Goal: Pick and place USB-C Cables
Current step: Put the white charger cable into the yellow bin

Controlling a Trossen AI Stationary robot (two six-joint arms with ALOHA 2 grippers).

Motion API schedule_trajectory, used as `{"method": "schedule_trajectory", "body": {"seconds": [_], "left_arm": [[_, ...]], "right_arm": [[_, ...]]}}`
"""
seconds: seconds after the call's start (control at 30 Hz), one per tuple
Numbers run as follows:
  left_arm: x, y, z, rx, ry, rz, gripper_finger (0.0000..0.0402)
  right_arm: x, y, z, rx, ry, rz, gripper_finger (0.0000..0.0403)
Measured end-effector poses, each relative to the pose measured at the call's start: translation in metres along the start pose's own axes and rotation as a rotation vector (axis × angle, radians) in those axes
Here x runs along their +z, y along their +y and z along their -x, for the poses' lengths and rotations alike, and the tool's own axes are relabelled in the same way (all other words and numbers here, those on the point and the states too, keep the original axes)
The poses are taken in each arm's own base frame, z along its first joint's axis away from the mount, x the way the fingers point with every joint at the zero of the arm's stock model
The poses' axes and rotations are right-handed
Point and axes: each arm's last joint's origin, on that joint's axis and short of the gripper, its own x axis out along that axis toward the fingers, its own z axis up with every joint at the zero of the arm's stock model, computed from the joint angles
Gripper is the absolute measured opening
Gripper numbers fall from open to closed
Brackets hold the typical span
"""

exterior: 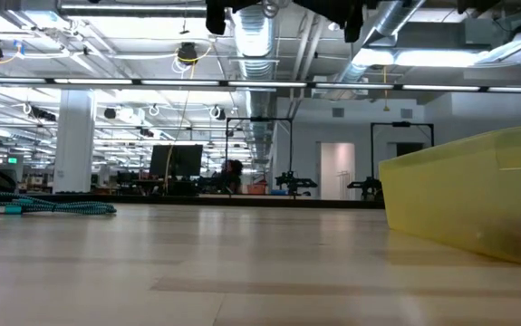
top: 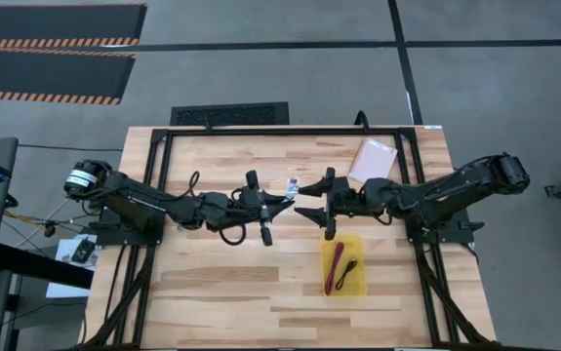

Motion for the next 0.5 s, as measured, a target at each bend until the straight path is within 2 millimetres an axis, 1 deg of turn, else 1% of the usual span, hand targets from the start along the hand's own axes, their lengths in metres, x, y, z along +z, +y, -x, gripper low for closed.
{"method": "schedule_trajectory", "body": {"seconds": [0.13, 0.23, 0.3, 0.5], "left_arm": [[-0.0001, -0.0001, 0.0000, -0.006, 0.000, 0.000, 0.0000], [0.0023, -0.0012, 0.0001, -0.043, -0.023, 0.010, 0.0000], [0.0034, -0.0018, 0.0000, -0.068, -0.032, 0.016, 0.0000], [0.0037, -0.0011, -0.0004, -0.072, -0.035, 0.026, 0.0000]], "right_arm": [[0.0012, -0.0007, 0.0000, -0.017, -0.012, -0.014, 0.0276], [0.0029, -0.0032, -0.0004, -0.038, -0.029, -0.019, 0.0276], [0.0055, -0.0038, -0.0005, -0.034, -0.053, -0.024, 0.0276], [0.0079, -0.0043, -0.0007, -0.018, -0.074, -0.029, 0.0276]]}}
